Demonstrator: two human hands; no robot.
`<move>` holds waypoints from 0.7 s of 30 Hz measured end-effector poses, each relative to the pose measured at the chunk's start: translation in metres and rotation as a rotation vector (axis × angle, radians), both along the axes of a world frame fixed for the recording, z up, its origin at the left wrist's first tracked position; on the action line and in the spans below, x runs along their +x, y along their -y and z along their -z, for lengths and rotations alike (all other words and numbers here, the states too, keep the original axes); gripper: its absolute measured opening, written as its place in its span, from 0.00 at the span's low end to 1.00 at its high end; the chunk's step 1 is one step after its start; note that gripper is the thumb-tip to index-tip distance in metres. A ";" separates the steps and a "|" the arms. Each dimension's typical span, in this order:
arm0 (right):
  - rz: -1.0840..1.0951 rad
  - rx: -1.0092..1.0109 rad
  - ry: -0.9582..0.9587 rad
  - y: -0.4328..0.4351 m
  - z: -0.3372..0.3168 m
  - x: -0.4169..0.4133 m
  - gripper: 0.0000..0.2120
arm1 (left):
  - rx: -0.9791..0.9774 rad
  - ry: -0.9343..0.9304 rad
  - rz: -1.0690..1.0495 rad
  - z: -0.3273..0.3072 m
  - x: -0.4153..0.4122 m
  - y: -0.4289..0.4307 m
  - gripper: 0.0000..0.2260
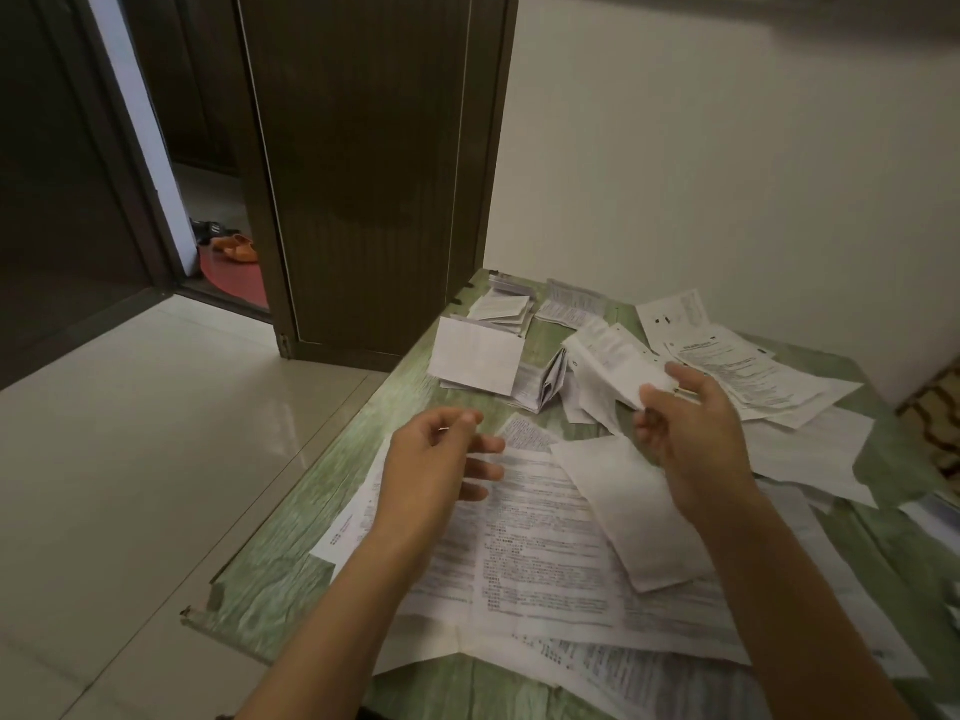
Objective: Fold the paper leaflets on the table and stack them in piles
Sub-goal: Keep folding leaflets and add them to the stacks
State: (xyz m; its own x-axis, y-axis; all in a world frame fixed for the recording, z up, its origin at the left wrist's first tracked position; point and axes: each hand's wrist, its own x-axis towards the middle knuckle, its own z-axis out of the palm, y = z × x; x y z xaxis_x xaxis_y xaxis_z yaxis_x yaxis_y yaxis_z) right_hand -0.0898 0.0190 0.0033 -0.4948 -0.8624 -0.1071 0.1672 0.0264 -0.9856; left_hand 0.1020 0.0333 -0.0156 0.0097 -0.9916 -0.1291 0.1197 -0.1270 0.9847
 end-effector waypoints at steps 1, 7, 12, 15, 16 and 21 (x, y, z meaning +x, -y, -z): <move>0.042 -0.007 0.009 0.005 -0.004 -0.004 0.19 | 0.004 0.004 0.007 0.000 0.000 0.001 0.07; -0.010 0.050 -0.143 0.020 -0.014 0.009 0.17 | 0.010 0.017 0.007 -0.001 -0.006 0.005 0.08; -0.310 0.077 -0.382 0.035 -0.007 0.061 0.14 | 0.077 -0.031 -0.166 0.002 -0.002 0.012 0.10; -0.373 0.080 -0.419 0.052 -0.001 0.081 0.14 | 0.116 -0.084 -0.258 0.002 0.003 0.014 0.10; -0.397 0.111 -0.433 0.059 0.004 0.086 0.14 | 0.123 -0.091 -0.288 0.003 0.006 0.016 0.10; -0.425 0.241 -0.712 0.073 0.047 0.101 0.14 | 0.153 -0.073 -0.383 0.001 0.020 0.025 0.10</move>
